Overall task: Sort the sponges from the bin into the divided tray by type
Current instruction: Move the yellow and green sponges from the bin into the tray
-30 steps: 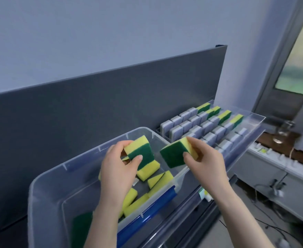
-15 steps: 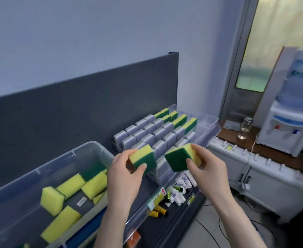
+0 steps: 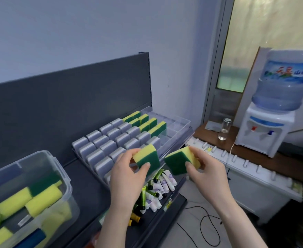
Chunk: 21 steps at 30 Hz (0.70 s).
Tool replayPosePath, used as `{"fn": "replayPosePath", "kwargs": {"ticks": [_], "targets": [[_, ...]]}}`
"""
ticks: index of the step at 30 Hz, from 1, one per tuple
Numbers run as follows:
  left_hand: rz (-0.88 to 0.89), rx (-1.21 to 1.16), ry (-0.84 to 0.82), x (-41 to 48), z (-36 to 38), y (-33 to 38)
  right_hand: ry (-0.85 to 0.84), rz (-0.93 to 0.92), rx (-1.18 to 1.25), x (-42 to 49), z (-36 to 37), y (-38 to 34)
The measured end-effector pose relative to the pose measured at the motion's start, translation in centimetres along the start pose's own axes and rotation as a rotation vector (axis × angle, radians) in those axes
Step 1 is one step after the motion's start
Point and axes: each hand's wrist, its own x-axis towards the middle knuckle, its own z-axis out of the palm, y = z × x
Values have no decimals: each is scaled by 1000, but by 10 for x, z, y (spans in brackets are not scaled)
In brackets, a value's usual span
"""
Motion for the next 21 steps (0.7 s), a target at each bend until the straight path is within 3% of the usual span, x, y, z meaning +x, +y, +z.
{"fn": "replayPosePath", "kwargs": {"ticks": [21], "targets": [[-17,74,77,158,90,-9,-82,-20,-48,183,24,60]]}}
